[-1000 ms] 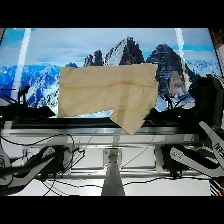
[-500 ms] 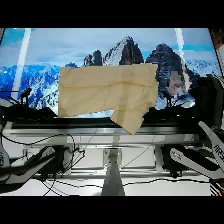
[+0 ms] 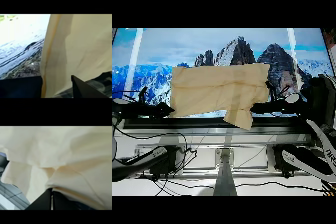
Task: Fold the clothes and pants, and hang the long-sleeved shirts on hangers.
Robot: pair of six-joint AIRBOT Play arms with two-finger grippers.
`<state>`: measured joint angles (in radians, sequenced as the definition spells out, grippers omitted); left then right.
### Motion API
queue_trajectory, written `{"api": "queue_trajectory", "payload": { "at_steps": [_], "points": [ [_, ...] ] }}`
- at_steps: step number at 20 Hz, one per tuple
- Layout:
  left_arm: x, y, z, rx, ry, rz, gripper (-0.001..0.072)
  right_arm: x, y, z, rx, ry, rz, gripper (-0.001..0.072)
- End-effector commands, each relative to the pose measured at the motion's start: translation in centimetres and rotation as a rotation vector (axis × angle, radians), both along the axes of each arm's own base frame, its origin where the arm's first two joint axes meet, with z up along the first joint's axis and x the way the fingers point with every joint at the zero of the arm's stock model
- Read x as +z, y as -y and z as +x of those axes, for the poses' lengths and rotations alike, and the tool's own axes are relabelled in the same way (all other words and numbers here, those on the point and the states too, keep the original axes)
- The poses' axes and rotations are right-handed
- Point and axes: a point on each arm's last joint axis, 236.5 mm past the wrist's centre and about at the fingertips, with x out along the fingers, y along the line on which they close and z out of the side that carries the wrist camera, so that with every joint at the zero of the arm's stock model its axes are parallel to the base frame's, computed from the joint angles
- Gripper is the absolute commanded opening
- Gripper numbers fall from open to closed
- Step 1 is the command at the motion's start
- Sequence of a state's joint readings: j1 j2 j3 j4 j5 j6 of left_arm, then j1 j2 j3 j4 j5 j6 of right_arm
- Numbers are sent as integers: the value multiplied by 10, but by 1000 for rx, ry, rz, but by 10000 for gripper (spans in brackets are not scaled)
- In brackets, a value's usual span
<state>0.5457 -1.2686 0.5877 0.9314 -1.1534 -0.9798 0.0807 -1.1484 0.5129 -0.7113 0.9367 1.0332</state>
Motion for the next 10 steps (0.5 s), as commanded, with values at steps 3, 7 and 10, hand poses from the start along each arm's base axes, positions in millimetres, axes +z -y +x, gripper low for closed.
{"api": "queue_trajectory", "payload": {
  "at_steps": [3, 7, 10],
  "points": [
    [1, 22, -12, -130, 2, -86, 154, 18, -4, 23, 4, 73, -1, 14],
    [10, 32, -22, -184, -3, -142, 141, 41, -6, 47, 4, 147, 5, 15],
    [26, 43, -7, -202, 86, -203, 10, 62, -7, 69, -4, 219, 7, 14]
  ]
}}
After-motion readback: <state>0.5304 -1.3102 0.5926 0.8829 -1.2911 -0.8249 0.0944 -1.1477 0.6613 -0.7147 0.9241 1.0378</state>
